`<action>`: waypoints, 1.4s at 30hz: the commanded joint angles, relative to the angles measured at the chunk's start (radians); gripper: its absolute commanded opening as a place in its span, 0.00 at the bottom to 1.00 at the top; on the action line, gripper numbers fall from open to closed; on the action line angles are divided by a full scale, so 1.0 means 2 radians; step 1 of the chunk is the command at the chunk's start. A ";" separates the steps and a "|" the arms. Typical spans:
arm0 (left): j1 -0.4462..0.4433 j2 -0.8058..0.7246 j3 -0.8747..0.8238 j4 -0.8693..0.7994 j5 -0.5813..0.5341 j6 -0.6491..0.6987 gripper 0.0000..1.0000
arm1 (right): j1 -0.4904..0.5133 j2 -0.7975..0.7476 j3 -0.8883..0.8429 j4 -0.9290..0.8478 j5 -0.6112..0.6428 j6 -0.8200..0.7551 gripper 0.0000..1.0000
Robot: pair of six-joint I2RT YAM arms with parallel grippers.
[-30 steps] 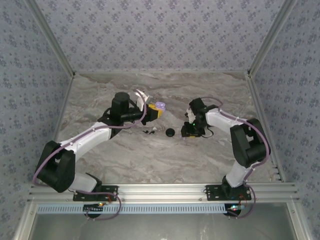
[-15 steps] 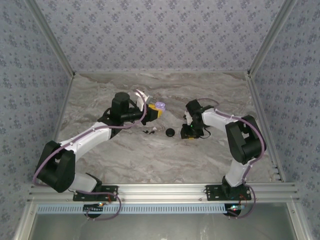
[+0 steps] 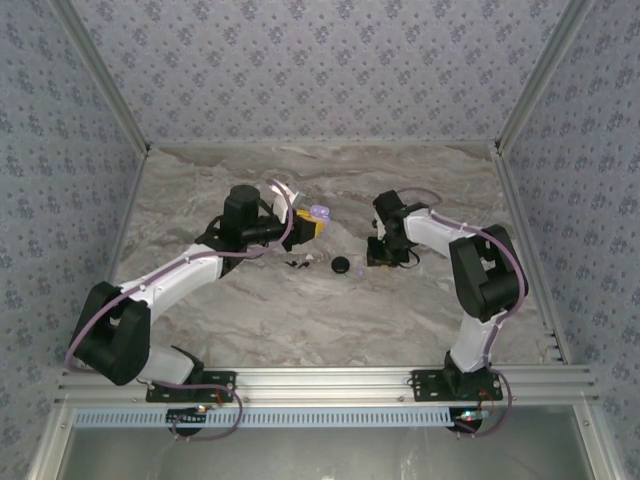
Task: Insert the wireless bluetooth earbuds into the charging case
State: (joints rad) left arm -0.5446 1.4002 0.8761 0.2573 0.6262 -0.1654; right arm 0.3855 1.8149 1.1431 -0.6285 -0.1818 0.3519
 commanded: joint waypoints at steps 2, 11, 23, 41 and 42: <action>-0.002 -0.012 0.004 0.002 -0.004 0.010 0.12 | -0.017 0.018 0.020 0.004 0.002 0.015 0.23; -0.002 -0.009 0.003 0.004 -0.004 0.007 0.12 | -0.034 0.052 0.066 0.004 -0.015 0.014 0.26; -0.002 -0.012 0.003 0.000 -0.005 0.010 0.12 | -0.046 0.042 0.076 -0.006 -0.023 -0.007 0.39; -0.002 -0.015 0.004 -0.004 -0.006 0.010 0.12 | -0.043 0.100 0.160 -0.048 -0.043 -0.052 0.13; -0.002 -0.016 0.004 -0.004 -0.006 0.010 0.12 | -0.042 0.104 0.163 -0.050 -0.043 -0.052 0.13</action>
State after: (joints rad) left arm -0.5446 1.4002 0.8761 0.2565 0.6144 -0.1654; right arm 0.2955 1.9911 1.4384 -0.6682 -0.2661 0.2676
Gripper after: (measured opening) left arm 0.190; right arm 0.132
